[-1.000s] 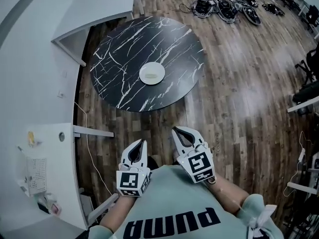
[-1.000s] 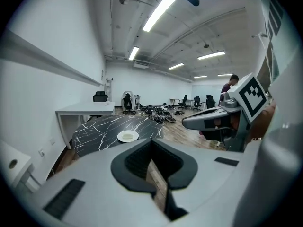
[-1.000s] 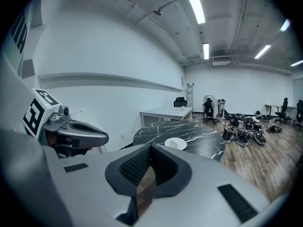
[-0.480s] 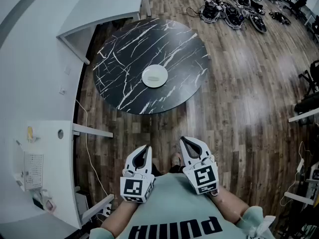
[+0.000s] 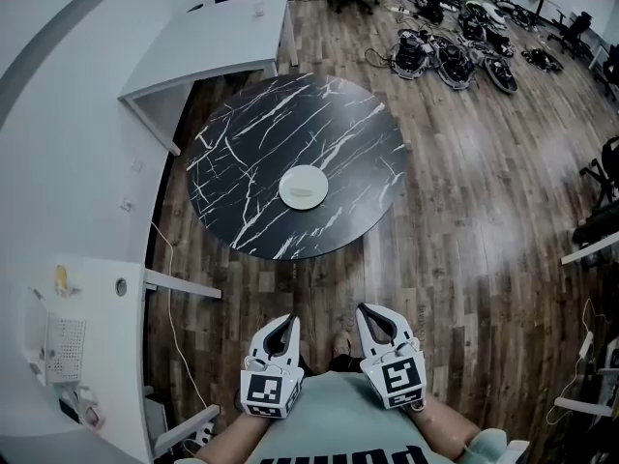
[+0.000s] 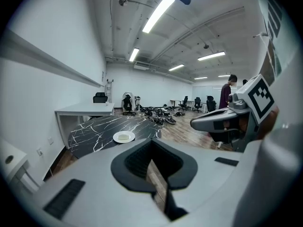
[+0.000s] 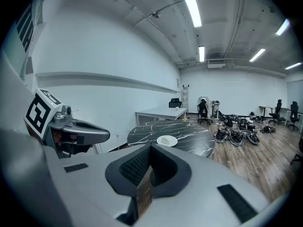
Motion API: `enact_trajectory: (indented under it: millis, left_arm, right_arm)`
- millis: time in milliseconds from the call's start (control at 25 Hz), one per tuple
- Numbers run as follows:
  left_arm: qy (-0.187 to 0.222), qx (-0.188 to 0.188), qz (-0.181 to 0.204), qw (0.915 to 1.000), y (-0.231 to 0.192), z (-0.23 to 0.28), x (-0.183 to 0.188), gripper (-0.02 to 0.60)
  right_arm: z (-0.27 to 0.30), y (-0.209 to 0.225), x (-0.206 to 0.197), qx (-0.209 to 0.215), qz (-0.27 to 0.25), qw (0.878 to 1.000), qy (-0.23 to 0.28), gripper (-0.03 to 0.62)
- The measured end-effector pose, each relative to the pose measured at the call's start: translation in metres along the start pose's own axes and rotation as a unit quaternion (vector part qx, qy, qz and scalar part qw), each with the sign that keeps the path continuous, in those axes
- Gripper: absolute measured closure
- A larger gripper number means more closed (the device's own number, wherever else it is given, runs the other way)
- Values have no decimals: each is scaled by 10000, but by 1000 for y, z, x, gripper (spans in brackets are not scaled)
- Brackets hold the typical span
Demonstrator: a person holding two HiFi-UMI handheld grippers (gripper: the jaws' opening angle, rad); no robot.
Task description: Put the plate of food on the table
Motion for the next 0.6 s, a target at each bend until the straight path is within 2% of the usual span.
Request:
enact_trajectory:
  millis: [600]
  left_arm:
    - [-83, 85, -92, 9999, -3, -8, 0, 575]
  right_arm:
    - [-4, -2, 5, 20, -50, 9999, -95, 586]
Point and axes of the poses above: the fingertips, and each gripper's own axes: z forward along the fingers, y to its right, x out of its top, the point moved 9 cm from there along -z, backward along the fingers
